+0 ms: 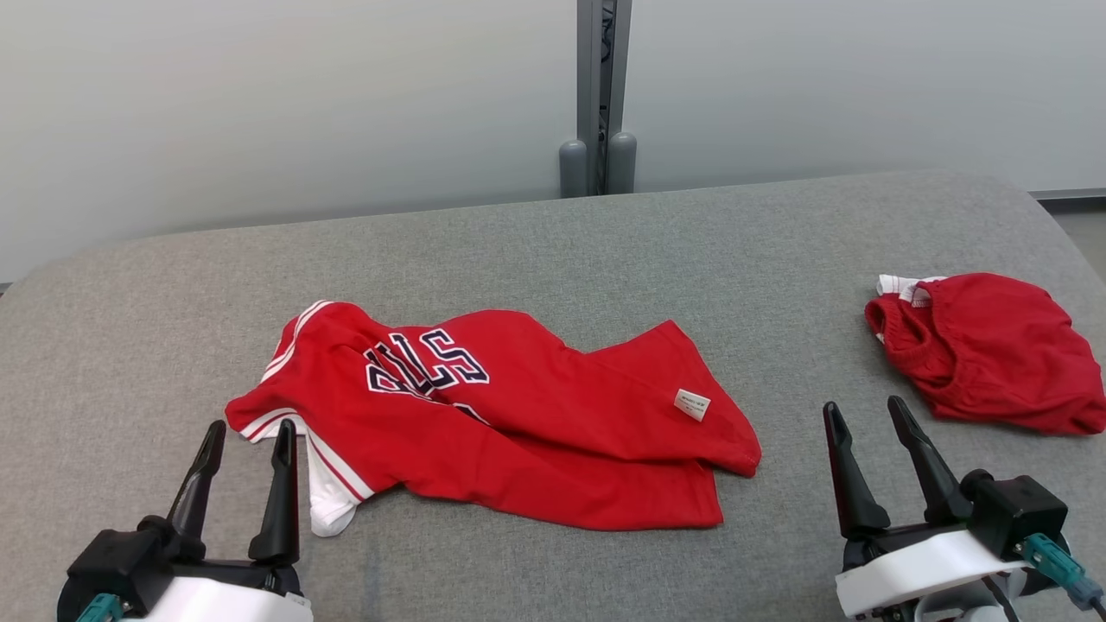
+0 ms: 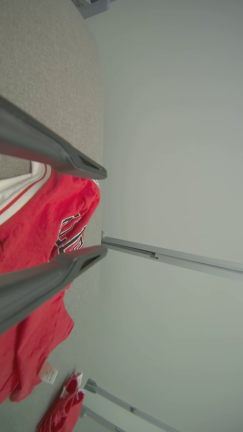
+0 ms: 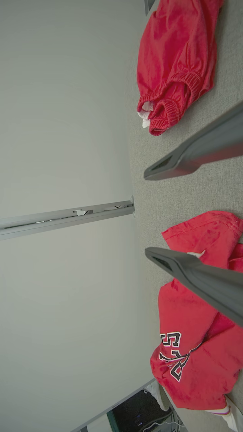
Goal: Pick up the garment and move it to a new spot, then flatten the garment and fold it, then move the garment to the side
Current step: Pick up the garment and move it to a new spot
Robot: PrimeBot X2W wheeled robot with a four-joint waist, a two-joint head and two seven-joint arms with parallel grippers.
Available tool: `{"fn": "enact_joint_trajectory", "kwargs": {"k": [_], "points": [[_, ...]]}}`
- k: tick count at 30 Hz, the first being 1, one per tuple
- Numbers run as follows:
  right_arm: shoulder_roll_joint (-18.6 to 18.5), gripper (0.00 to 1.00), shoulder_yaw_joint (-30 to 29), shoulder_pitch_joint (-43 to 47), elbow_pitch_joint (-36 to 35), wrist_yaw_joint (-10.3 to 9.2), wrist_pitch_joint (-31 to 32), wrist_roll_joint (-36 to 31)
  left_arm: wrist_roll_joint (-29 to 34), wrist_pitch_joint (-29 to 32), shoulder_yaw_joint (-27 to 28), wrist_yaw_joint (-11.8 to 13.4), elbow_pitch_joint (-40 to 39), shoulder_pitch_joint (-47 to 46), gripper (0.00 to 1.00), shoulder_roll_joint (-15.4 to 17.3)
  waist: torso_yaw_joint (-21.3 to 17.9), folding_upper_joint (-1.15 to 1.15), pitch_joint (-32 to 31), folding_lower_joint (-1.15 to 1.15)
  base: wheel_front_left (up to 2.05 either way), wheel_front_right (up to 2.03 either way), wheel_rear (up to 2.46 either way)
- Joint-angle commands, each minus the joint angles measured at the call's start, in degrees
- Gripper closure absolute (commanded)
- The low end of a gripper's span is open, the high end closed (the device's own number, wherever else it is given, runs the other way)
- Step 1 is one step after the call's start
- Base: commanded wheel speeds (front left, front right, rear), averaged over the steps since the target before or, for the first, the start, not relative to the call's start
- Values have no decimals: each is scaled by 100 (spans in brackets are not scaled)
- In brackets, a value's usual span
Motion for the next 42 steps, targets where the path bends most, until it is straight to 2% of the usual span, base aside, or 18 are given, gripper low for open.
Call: {"fn": "enact_joint_trajectory", "kwargs": {"k": [1, 9, 18, 42], "points": [[-47, 0, -18, 28, 24, 1, -29, 38, 52, -25, 48, -46, 21, 48, 0, -3, 3, 0, -2, 0, 0, 0, 0], [-70, 0, 6, 15, 21, 1, -29, 42, 250, -25, 225, -192, 74, 1, 0, -187, 14, 0, -3, 0, 0, 0, 0], [-69, 0, 10, -8, -12, 1, -29, 7, 392, -25, 296, -247, 135, -25, 0, -297, 11, 0, 3, 0, 0, 0, 0], [-108, 0, 121, -69, 57, 1, -29, -11, 332, -25, 208, -245, 255, -102, 0, -324, 21, 0, 10, 0, 0, 0, 0]]}}
